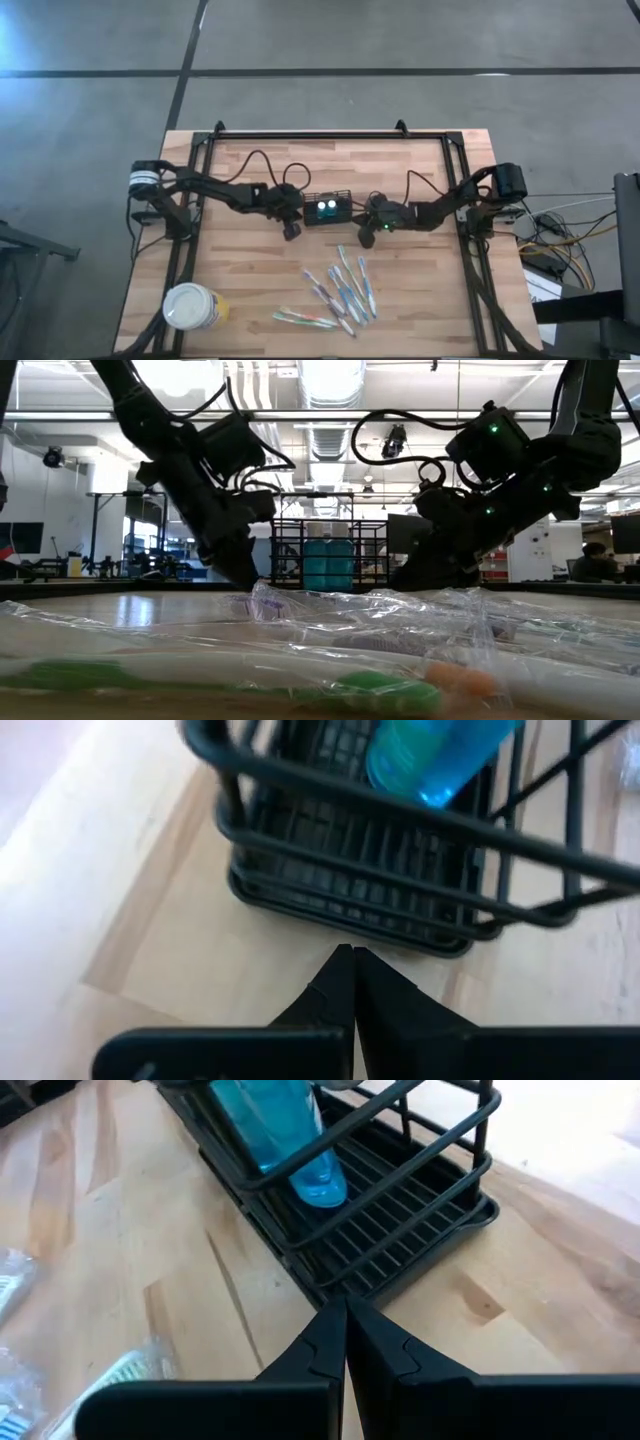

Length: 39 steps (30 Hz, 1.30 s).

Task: Pick & Place toothbrushing station
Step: Adjust the wire organizer

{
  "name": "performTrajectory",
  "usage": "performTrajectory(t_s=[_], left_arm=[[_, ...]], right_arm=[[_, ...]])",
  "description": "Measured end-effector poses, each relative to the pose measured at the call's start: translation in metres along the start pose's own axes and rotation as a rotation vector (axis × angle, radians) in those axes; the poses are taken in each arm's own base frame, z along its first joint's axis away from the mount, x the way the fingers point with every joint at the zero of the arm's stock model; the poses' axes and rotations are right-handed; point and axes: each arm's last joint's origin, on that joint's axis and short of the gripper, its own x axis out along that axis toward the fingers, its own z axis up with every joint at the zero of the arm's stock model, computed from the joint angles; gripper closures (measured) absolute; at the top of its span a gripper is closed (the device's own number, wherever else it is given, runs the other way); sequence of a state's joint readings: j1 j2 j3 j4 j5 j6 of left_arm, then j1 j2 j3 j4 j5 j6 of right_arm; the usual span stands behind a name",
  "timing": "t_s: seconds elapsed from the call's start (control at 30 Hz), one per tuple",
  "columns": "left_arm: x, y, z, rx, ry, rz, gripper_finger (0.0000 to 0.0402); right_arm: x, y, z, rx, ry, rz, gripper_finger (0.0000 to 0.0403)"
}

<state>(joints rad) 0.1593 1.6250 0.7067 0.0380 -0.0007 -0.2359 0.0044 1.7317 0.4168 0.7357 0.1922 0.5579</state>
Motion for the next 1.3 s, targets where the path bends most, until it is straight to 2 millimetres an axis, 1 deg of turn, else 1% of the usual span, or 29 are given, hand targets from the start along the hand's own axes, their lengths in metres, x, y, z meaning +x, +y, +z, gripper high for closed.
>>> performTrajectory(t_s=[0.2, 0.67, 0.97, 1.17, 1.3], left_arm=[[-0.001, 0.002, 0.002, 0.000, -0.011, 0.003, 0.0399], [-0.001, 0.003, 0.002, 0.008, -0.011, 0.005, 0.0399], [-0.011, 0.003, 0.002, 0.012, 0.005, 0.029, 0.0399], [-0.014, 0.003, 0.002, 0.015, 0.006, 0.030, 0.0399], [-0.013, 0.003, 0.002, 0.015, 0.003, 0.030, 0.0399]], right_arm=[[0.000, 0.003, -0.002, -0.004, 0.022, 0.035, 0.0394], [0.000, 0.002, -0.004, -0.009, 0.037, 0.029, 0.0394], [-0.001, 0.002, -0.006, -0.015, 0.056, 0.023, 0.0394], [-0.002, -0.002, -0.009, 0.019, 0.091, -0.093, 0.0394], [-0.001, -0.004, -0.008, 0.014, 0.056, -0.186, 0.0394]])
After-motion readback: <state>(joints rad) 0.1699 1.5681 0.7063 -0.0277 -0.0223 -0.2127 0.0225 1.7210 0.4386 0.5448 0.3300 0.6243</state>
